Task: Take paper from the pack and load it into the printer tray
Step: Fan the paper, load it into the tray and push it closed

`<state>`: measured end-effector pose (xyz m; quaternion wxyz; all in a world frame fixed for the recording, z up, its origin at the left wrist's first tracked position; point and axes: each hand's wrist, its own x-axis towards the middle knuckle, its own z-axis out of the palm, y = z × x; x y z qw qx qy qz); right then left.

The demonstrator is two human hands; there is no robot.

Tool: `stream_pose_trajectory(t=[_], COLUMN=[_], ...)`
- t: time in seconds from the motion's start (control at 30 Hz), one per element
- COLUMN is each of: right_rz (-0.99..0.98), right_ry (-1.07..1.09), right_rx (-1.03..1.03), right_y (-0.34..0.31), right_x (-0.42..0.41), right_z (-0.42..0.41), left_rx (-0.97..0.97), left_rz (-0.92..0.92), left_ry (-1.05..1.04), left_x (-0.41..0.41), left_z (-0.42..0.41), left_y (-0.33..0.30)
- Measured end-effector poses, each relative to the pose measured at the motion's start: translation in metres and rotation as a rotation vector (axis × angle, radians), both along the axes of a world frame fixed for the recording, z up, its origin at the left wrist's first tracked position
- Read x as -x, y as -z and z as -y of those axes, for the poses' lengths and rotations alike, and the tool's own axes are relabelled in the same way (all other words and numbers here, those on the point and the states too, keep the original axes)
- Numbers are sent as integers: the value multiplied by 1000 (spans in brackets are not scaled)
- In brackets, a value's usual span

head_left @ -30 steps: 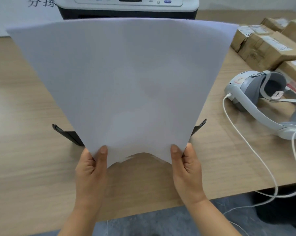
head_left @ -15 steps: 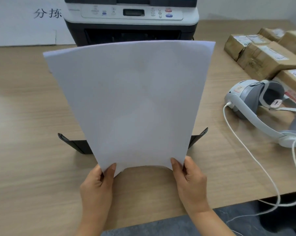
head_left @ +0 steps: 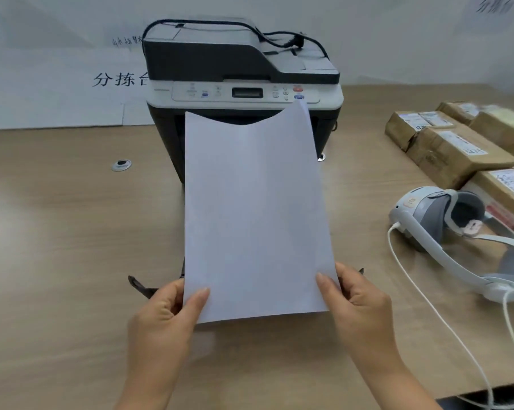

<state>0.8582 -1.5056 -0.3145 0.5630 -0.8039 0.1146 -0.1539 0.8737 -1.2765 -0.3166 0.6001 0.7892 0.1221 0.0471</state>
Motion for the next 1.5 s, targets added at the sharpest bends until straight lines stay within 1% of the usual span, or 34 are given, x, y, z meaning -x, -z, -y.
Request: stream_pose_trajectory(t=[0.13,0.23,0.33,0.47,0.67,0.87,1.1,1.3,1.5], right_rz=[-58,-152,-226,-320,-422,-443,-461,-477,-441], right_ry=[-20,-41,-27,-21,-61,-59,-45,-31,-20], right_rx=[121,179,121,33,25,38,92,99,80], right_y=[-10,-11,-15,-16,-2,9,16,21,23], right_x=[-13,-21,-29,-42,-62,-88,-110,-117,-116], right_z=[6,10,13,16,25,29,28,29,33], left_rx=[-7,-39,-59,-54,-91,-151,-110,-106,-81], left_rz=[-30,-44,-68,-149,-226,-241,-255,-244,-219], left_ry=[45,52,64,103,113,99,94,106,100], left_x=[-15,-25,-36,-48,-64,-83,-104,-110,-110], left_z=[0,-1,-2,-3,-2,4,7,9,7], left_y=[-12,-15,-15,-15,-15,-16,-5,-2,-1])
